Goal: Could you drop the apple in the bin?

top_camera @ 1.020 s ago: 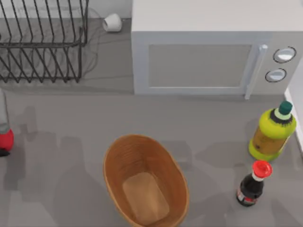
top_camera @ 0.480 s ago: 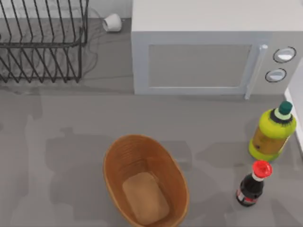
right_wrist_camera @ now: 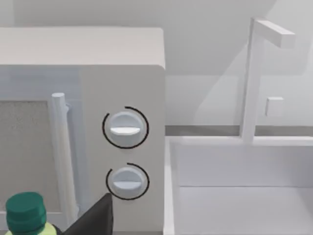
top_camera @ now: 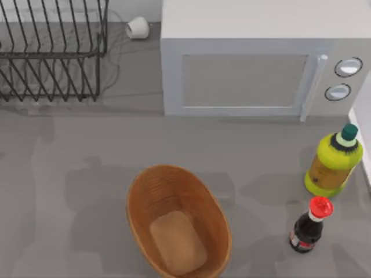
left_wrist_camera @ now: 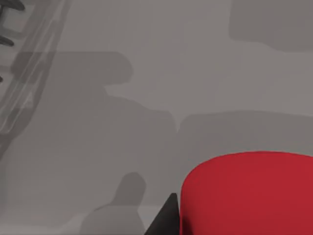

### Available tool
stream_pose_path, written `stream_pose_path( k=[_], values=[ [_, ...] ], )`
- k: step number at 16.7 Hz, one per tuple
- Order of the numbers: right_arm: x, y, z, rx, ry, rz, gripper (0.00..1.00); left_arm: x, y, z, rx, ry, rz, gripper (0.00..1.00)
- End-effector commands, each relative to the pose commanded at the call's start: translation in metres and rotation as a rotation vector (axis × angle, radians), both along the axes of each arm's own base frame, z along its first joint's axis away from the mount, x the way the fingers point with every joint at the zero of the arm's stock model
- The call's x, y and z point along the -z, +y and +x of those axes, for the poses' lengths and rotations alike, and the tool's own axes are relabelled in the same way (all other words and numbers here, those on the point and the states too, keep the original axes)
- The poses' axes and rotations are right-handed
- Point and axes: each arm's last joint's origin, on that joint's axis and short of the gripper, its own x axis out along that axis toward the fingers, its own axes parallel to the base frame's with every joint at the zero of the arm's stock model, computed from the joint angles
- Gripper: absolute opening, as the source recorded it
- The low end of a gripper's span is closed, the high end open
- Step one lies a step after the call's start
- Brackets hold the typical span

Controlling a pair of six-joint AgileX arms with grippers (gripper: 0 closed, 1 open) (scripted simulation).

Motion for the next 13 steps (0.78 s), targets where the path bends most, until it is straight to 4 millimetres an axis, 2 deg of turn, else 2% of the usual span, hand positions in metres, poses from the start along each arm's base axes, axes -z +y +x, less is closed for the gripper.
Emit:
stream_pose_path(
  k=[3, 5, 7, 9, 11, 13],
  values=[
    [0.000, 0.000, 0.000, 0.000, 0.000, 0.000, 1.00, -0.004, -0.027, 0.011, 0.031, 0.044, 0.020, 0.00],
    [0.000, 0.000, 0.000, 0.000, 0.000, 0.000, 1.00, -0.007, -0.062, 0.019, 0.076, 0.094, 0.047, 0.00],
    [0.000, 0.000, 0.000, 0.000, 0.000, 0.000, 1.00, -0.008, -0.111, 0.023, 0.143, 0.154, 0.088, 0.00],
    [0.000, 0.000, 0.000, 0.000, 0.000, 0.000, 1.00, -0.008, -0.169, 0.015, 0.221, 0.209, 0.146, 0.00],
    [0.000, 0.000, 0.000, 0.000, 0.000, 0.000, 1.00, -0.010, -0.226, -0.003, 0.291, 0.244, 0.216, 0.00],
    [0.000, 0.000, 0.000, 0.000, 0.000, 0.000, 1.00, -0.013, -0.271, -0.027, 0.335, 0.252, 0.283, 0.00]
  ],
)
